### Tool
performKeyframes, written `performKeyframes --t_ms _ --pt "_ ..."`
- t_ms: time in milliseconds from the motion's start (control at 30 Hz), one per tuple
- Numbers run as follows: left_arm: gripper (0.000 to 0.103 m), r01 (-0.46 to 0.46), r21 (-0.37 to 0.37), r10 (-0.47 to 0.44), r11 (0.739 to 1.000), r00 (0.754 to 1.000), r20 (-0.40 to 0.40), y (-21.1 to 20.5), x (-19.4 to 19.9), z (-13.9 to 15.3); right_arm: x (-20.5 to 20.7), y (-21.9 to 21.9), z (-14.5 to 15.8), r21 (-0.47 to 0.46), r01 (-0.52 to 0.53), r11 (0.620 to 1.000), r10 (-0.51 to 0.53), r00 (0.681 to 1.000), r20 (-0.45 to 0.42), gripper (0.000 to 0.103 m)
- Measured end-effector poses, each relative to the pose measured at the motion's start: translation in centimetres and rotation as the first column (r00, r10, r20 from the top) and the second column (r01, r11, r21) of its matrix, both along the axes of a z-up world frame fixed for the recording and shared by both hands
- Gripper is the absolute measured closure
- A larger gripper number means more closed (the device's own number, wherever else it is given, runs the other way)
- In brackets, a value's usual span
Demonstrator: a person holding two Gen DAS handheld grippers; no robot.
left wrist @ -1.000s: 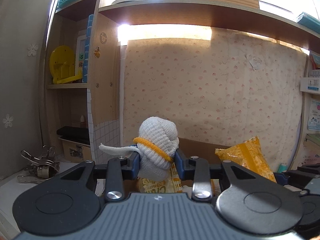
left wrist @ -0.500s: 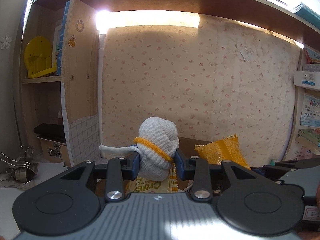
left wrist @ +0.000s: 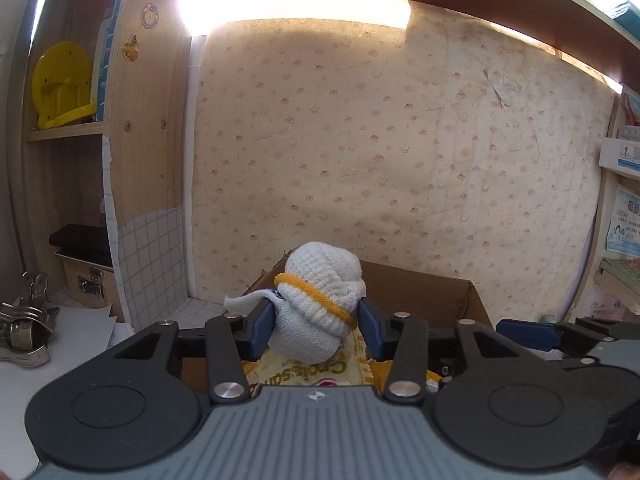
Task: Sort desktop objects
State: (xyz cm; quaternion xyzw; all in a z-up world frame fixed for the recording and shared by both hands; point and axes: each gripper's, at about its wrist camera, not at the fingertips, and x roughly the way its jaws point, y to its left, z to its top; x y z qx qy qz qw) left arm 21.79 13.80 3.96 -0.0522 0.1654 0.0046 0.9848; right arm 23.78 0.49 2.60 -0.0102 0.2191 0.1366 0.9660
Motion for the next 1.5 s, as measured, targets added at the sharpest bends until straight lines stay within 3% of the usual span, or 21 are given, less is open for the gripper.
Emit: performKeyframes --t_ms 100,333,433,600,933,1133,1500 --pt "0.031 -0.013 -0.019 0.014 1.0 1.0 0.009 0.4 -0.3 0.1 -1.5 -1.0 0.4 0.015 0.015 1.0 -0.015 1.0 0.017 0.029" --pt "0.03 -0.023 -0.038 0.024 0.999 1.0 0.019 0.6 -1.7 0.6 -6.6 -4.0 1.4 0.051 0.031 0.998 -0.036 0.996 0.086 0.029" --pt "0.028 -0.022 -0.043 0.024 0.999 0.998 0.056 0.6 -3.6 1.4 -8.9 -5.5 1.8 0.071 0.041 0.997 -0.049 0.993 0.11 0.019" --pt "0.008 -0.043 -0.065 0.05 0.997 0.992 0.114 0.6 -7.7 2.1 -12.5 -7.5 1.3 0.048 0.092 0.995 -0.097 0.986 0.137 0.014" --pt "0.003 0.0 -0.017 0.001 1.0 0.997 0.078 -3.9 -12.1 0.8 -16.2 -9.8 -1.1 0.036 0.098 0.995 -0.101 0.992 0.081 0.01" --pt "0.003 -0.036 0.026 0.036 0.999 0.999 0.016 -6.8 -12.5 0.8 -17.9 -10.5 -0.7 0.029 0.098 0.995 -0.1 0.99 0.095 0.01" --pt "0.0 -0.077 0.13 0.085 0.989 0.995 -0.052 -9.2 -14.4 -0.3 -19.7 -8.8 0.0 -0.067 0.099 0.993 -0.092 0.991 0.095 0.006"
